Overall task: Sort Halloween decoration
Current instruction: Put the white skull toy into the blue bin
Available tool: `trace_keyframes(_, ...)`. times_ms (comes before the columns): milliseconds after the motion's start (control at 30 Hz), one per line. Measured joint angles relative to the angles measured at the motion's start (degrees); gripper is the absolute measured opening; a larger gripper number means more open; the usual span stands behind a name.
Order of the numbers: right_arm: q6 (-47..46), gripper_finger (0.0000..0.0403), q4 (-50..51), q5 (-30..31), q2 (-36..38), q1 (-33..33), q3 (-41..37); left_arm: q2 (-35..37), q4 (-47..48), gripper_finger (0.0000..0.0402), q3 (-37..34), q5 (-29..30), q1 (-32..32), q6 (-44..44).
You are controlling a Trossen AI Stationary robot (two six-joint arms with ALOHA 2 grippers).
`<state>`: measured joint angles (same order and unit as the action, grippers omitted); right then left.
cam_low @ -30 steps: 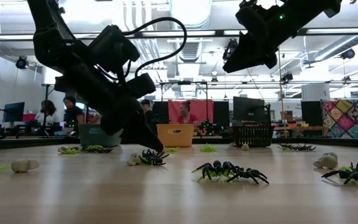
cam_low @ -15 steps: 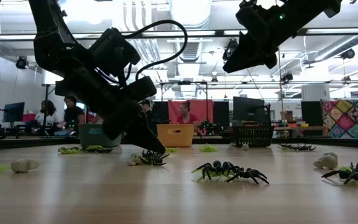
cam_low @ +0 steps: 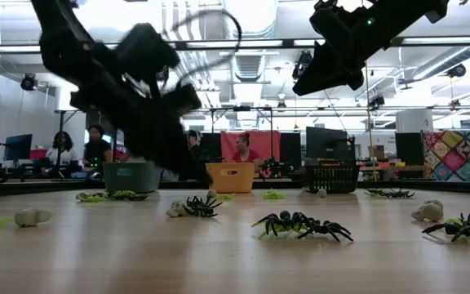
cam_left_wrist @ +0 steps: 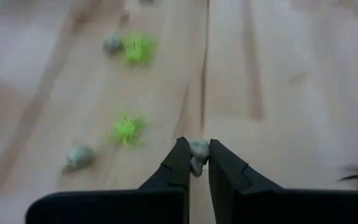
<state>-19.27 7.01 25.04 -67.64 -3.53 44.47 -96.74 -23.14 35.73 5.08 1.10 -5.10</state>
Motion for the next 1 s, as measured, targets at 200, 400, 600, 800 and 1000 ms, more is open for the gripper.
trace_keyframes(200,-0.2,0.0061,0.0,-0.1,0.0,0.0,0.0,15.0,12.3,0.0002,0.2,-0.1,-1.1,0.1)
trace_keyframes(400,-0.2,0.0061,0.0,-0.2,0.0,0.0,0.0,30.2,33.9,0.0002,3.9,0.5,-6.9,2.6)
trace_keyframes(600,-0.2,0.0061,0.0,-1.3,0.0,0.0,0.0,36.3,46.0,0.0001,6.4,1.0,-18.3,6.8)
trace_keyframes(800,-0.6,0.0061,0.0,-1.3,0.0,0.0,0.0,33.7,52.3,0.0001,6.5,1.0,-32.7,8.0)
trace_keyframes(1000,1.0,0.0061,0.0,-1.2,0.0,0.0,0.0,26.2,51.5,0.0001,6.8,-1.5,-42.8,8.9)
